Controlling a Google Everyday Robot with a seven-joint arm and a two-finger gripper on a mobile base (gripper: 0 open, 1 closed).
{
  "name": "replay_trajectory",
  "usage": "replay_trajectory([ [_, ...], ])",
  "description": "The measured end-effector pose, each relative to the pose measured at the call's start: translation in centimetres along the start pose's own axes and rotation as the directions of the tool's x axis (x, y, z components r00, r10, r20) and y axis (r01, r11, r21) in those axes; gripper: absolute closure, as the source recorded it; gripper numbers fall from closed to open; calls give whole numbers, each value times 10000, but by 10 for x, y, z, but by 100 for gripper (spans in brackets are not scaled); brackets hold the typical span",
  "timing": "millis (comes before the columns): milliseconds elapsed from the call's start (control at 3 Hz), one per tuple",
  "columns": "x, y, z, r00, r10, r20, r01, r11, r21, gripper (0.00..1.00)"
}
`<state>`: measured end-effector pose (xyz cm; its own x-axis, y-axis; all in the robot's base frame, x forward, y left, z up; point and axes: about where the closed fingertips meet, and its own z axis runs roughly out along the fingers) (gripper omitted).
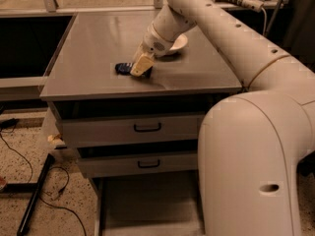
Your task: Place rxbar blueberry into bottom drawer
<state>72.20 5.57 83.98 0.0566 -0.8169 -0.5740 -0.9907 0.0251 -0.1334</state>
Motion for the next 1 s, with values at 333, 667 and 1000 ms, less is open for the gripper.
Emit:
replay_trajectory([
  [333, 0, 0, 0, 10000, 0, 0, 0, 10000, -1, 100],
  [667, 5, 14, -2, 10000, 94, -1, -94, 9999, 101, 100],
  [1000, 6, 43, -20, 9999, 44, 144, -51, 9985, 541, 100],
])
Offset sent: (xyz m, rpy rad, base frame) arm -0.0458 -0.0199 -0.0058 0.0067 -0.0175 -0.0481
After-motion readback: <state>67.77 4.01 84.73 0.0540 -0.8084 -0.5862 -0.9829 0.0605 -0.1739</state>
